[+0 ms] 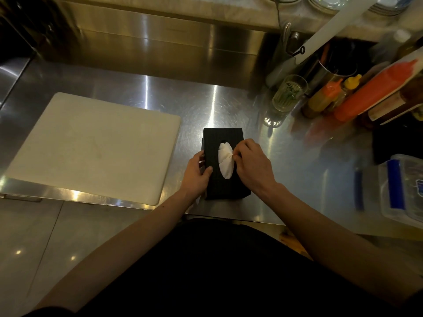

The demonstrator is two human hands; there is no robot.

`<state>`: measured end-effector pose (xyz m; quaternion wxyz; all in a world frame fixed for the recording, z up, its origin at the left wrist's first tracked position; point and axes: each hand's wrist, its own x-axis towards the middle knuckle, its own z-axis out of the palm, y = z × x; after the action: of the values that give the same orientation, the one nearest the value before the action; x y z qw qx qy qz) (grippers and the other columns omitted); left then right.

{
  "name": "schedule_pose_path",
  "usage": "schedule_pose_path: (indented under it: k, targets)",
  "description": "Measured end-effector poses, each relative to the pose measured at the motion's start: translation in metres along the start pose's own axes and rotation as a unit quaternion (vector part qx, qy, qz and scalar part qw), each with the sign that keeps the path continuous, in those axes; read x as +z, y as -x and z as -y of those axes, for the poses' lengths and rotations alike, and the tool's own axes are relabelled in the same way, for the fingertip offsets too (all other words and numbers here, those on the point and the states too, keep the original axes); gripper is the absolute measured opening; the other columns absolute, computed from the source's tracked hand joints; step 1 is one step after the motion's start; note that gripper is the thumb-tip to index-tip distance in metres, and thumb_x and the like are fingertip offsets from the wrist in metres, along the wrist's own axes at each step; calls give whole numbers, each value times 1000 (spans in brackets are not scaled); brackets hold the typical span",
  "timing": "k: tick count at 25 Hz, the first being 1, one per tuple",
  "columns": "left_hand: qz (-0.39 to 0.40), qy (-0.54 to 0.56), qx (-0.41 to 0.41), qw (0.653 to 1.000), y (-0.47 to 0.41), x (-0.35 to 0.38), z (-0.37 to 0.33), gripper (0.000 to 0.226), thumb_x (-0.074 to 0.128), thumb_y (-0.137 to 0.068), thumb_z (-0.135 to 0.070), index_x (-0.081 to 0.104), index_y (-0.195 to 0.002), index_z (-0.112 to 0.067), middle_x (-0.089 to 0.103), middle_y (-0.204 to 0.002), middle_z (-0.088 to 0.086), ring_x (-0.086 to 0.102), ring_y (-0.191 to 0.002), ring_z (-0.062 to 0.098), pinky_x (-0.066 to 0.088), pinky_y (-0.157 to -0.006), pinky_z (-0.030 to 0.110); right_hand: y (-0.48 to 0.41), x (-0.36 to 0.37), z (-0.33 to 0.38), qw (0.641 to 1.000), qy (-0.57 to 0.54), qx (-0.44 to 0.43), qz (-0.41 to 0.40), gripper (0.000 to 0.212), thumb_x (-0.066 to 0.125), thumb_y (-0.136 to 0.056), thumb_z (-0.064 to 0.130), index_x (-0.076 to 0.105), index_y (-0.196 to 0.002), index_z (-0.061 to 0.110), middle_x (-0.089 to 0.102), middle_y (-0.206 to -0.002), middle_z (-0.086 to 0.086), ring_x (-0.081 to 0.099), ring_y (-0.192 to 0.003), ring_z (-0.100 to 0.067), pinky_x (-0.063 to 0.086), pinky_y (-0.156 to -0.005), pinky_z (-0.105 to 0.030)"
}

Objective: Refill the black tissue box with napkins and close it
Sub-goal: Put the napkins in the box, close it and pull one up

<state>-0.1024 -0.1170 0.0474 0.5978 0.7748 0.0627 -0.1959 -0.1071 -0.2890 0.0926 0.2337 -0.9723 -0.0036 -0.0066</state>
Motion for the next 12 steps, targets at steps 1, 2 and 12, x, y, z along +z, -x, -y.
schedule_pose_path:
  k: [1,2,12]
  targets:
    - [1,0,0,1000,0,0,0,53,55,-94,-8,36,-143,-17,41,-141,8,45,-124,16,42,-104,32,-1,0,2,1000,6,-9,-2,14,49,-97,19,59,-101,10,55,-110,-8,53,-98,-21,52,-75,-35]
    - [2,1,0,1000,0,0,-1,53,55,-94,-8,36,-143,-17,41,-141,8,44,-123,15,42,-103,30,-2,0,5,1000,14,-19,-1,15,48,-97,18,59,-101,9,55,-109,-8,53,-97,-22,51,-74,-36]
    - [4,-5,4,1000,-1,-1,2,52,55,-94,-8,36,-143,-17,42,-141,9,45,-125,16,41,-105,32,-4,-2,5,1000,-4,21,-8,11,48,-97,18,57,-98,12,54,-108,-7,52,-96,-20,46,-72,-31]
